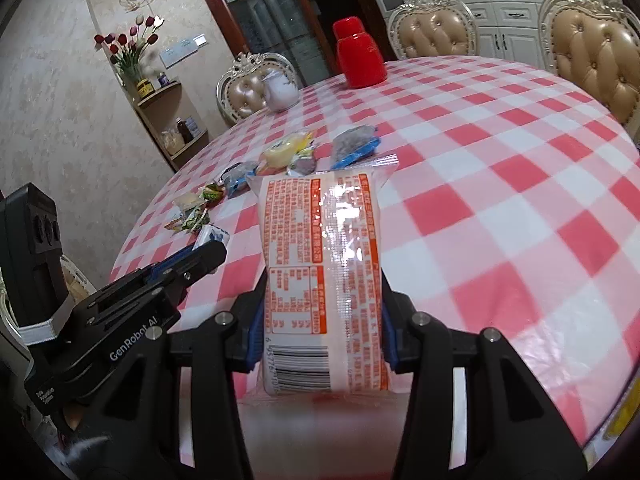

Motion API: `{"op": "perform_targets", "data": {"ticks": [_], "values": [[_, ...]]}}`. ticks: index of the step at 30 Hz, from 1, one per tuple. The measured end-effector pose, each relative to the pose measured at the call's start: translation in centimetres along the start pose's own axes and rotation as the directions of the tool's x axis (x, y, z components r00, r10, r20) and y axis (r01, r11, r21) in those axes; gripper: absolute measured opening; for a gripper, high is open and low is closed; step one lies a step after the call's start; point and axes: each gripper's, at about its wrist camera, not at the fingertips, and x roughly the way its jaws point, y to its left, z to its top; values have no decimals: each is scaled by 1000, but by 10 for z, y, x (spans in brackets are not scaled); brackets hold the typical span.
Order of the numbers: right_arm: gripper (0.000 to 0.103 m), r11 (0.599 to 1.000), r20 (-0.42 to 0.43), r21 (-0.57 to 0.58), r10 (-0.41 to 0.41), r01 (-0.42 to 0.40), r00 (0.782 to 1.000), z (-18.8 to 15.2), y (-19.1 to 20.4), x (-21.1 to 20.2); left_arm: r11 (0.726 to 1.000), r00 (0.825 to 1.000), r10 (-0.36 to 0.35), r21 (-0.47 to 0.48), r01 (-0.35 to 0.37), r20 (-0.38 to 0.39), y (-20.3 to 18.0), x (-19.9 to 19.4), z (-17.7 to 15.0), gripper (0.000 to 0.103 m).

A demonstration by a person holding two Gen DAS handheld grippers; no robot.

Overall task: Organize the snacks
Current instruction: 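Grasp the small white wrapped candy with the left tool, then carry the candy and the orange-printed pack to the white box and release them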

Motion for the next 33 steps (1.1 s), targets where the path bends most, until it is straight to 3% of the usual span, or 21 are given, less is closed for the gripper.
{"op": "perform_targets", "data": {"ticks": [9, 17, 22, 28, 33], "values": [[49, 996, 67, 30, -84, 82, 994, -4, -35, -53, 993, 996, -84, 78, 85, -16, -55, -6, -7, 16], [49, 980, 93, 81, -186, 179, 978, -13, -80, -97, 970, 978, -195, 131, 203, -68, -107, -8, -19, 16], [49, 957, 91, 103, -281, 271, 955, -18, -108, -123, 933, 945, -300, 165, 319, -130, -152, -8, -26, 16], [49, 912, 71, 142, -398, 386, 915, -22, -145, -152, 849, 876, -417, 241, 471, -241, -222, -5, -41, 16], [49, 865, 66, 165, -489, 473, 870, -22, -171, -174, 783, 831, -456, 300, 544, -318, -269, -3, -61, 16]]}}
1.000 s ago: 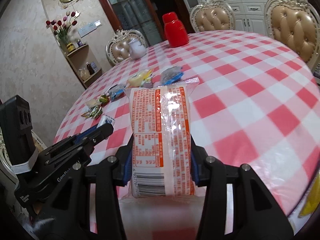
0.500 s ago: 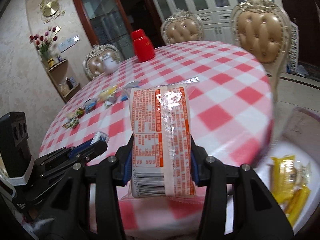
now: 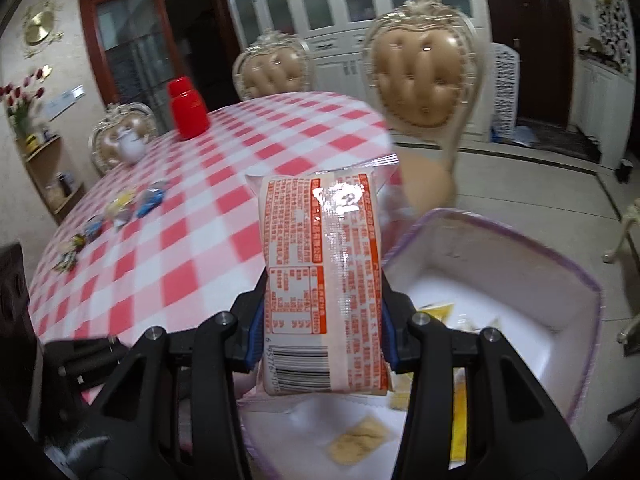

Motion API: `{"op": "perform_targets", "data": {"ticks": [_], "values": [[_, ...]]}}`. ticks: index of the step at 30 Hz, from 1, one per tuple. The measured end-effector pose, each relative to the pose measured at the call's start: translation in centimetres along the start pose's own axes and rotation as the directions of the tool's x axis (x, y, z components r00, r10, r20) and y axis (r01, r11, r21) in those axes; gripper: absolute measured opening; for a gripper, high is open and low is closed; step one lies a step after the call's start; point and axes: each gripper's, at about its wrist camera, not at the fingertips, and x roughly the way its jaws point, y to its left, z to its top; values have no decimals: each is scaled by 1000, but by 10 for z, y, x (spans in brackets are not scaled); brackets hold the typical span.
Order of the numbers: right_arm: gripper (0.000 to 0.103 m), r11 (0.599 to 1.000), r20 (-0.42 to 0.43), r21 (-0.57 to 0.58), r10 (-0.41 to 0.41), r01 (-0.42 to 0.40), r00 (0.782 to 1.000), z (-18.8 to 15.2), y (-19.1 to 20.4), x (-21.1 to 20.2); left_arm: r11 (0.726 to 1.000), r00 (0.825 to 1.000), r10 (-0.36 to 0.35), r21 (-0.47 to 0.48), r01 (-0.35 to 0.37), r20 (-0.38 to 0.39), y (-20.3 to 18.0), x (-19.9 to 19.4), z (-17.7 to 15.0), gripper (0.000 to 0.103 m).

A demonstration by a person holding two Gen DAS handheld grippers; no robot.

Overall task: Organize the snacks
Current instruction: 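Carry the candy and the orange-printed pack to the white box and release them, then grasp the blue-edged clear bag with the right tool while the left tool grasps the green pack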

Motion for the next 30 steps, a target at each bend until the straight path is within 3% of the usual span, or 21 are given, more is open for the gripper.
{"op": "perform_targets", "data": {"ticks": [6, 10, 11, 13, 14, 15, 16, 17, 18, 22, 24, 27, 30], "values": [[49, 983, -54, -78, -170, 166, 984, -2, -24, 9, 996, 995, -75, 36, 77, -60, -21, 23, -4, 16], [49, 929, -142, -246, -317, 276, 938, -15, -31, 23, 992, 988, -127, 16, 128, -85, -22, 37, -2, 16], [49, 910, -174, -297, -348, 287, 921, -20, -32, 28, 986, 982, -167, 9, 168, -86, -23, 40, -3, 16], [52, 899, -185, -296, -387, 324, 903, -21, -38, 27, 973, 970, -230, -6, 230, -76, -23, 40, -4, 20], [54, 899, -174, -268, -400, 347, 900, -19, -42, 23, 970, 968, -241, -14, 241, -69, -21, 39, -5, 32], [60, 899, -152, -237, -409, 369, 900, -14, -45, 18, 972, 970, -236, -30, 235, -56, -15, 36, -5, 53], [64, 901, -130, -217, -407, 374, 904, -10, -44, 12, 973, 973, -227, -49, 225, -38, -8, 31, -4, 63], [66, 911, -103, -191, -389, 366, 915, -7, -41, 5, 974, 975, -221, -65, 219, -18, -2, 27, -3, 77], [69, 922, -85, -174, -363, 345, 928, -4, -36, 1, 974, 979, -204, -93, 206, 24, 11, 17, -3, 79], [72, 972, -27, -130, -200, 195, 979, 4, 5, -3, 982, 988, -103, -148, 119, 112, 67, -14, -1, 81], [72, 991, -19, -102, -84, 82, 996, 6, 33, 3, 980, 991, 9, -200, 18, 135, 107, -32, -3, 81], [75, 989, -53, -54, 136, -139, 989, 8, 87, 25, 956, 981, 137, -280, -93, 141, 163, -58, -11, 82], [82, 965, -83, -60, 251, -256, 964, 14, 142, 60, 918, 954, 259, -346, -195, 149, 215, -89, -21, 82]]}}
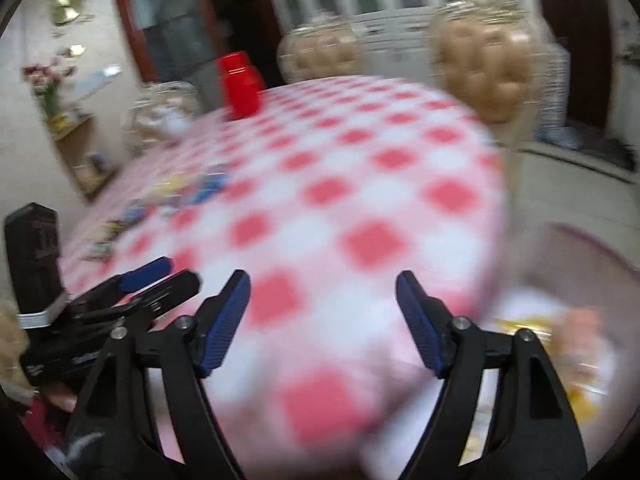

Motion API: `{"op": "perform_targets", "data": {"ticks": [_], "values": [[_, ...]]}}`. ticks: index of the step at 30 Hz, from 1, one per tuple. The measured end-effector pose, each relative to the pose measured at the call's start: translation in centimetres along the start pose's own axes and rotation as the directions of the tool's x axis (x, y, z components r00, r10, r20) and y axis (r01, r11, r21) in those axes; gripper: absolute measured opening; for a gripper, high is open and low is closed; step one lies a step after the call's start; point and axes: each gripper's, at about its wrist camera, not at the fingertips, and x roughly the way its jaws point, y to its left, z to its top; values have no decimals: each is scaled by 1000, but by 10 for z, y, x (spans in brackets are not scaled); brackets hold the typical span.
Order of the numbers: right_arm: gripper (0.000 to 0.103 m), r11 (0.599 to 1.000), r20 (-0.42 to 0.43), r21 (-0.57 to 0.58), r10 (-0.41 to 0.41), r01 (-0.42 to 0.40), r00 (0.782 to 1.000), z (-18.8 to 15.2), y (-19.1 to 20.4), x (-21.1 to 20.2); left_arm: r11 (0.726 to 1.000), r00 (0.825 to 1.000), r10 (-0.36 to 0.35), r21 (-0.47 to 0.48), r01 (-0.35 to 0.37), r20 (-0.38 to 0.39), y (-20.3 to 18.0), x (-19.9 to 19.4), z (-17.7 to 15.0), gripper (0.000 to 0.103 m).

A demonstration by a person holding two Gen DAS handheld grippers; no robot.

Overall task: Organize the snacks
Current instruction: 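Grasp the blue-edged clear bag with the right tool while the left tool grasps the green pack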

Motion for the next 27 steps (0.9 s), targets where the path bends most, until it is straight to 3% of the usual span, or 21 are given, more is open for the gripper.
{"op": "perform_targets", "data": {"ticks": [4, 8, 12, 14, 18, 21, 24, 25, 27], "values": [[82, 1000, -18, 18, 17, -17, 1000, 38, 55, 88, 976, 983, 161, -161, -146, 89, 94, -30, 14, 82], [82, 1000, -80, -31, -2, -1, 997, 81, 100, 173, 902, 942, 310, -352, -249, 128, 176, -51, 17, 84], [82, 997, -108, -79, -23, 15, 994, 105, 130, 233, 828, 926, 354, -503, -246, 130, 224, -67, 15, 86], [82, 994, -131, -112, -24, 9, 991, 110, 147, 260, 773, 905, 409, -572, -274, 119, 242, -75, 11, 86], [82, 971, -177, -229, -115, 73, 977, 108, 172, 299, 692, 898, 429, -673, -259, 95, 273, -82, 1, 86], [82, 954, -187, -280, -161, 104, 969, 104, 177, 301, 665, 888, 458, -679, -312, 41, 280, -83, -2, 87], [67, 950, -176, -298, -152, 95, 973, 101, 174, 293, 651, 878, 479, -661, -374, -26, 283, -81, -4, 87], [62, 950, -171, -299, -148, 92, 974, 99, 172, 289, 655, 874, 484, -641, -399, -50, 283, -77, -3, 87], [58, 957, -159, -277, -130, 82, 979, 95, 165, 277, 673, 849, 516, -562, -481, -109, 273, -67, -1, 87]]}}
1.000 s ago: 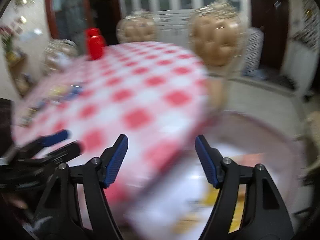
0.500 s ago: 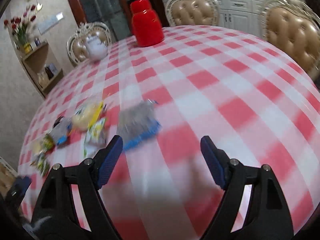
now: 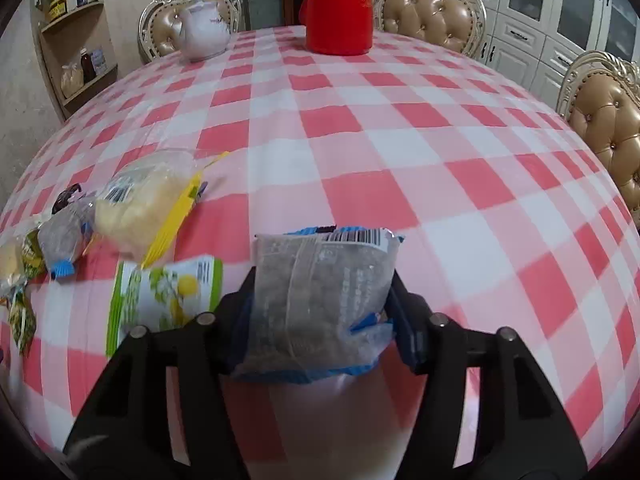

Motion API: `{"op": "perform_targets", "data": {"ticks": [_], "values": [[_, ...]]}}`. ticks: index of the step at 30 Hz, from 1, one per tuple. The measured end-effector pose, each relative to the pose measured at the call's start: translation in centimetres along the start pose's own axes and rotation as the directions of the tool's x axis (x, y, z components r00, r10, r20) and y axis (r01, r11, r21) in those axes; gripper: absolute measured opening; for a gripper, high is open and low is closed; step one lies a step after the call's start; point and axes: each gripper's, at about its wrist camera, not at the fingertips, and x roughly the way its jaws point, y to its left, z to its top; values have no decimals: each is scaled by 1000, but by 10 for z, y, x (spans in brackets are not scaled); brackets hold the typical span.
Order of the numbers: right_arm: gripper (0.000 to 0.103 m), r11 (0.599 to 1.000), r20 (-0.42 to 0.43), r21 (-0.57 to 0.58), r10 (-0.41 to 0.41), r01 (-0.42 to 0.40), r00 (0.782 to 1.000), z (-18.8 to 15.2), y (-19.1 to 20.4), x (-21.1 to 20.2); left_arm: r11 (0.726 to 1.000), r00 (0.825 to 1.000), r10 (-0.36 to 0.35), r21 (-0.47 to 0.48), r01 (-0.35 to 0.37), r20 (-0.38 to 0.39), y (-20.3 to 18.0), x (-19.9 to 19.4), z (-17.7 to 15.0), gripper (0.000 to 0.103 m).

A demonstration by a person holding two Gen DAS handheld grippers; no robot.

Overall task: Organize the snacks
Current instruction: 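Grasp the blue-edged clear bag with the right tool while the left tool grasps the green pack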

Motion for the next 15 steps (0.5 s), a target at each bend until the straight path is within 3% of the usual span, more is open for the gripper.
{"op": "perform_targets", "data": {"ticks": [5, 7, 9, 10, 13, 15], "values": [[58, 985, 37, 105, 132, -135, 991, -11, -19, -30, 970, 990, 138, 200, -139, 19, -27, 19, -2, 87], [58, 976, 71, 119, 173, -181, 982, -15, -21, -45, 960, 987, 158, 235, -155, 5, -30, 28, 2, 87], [59, 966, 109, 118, 217, -229, 970, -20, -19, -60, 955, 982, 187, 236, -178, -14, -27, 41, 12, 87], [59, 964, 116, 113, 227, -240, 967, -21, -17, -64, 968, 985, 161, 203, -146, -63, -22, 49, 18, 87], [59, 957, 127, 106, 256, -270, 958, -24, -10, -69, 981, 989, 136, 149, -126, -59, -20, 53, 25, 87], [59, 952, 116, 102, 276, -288, 954, -24, -6, -66, 971, 983, 181, 169, -171, -43, -26, 59, 25, 87]]}}
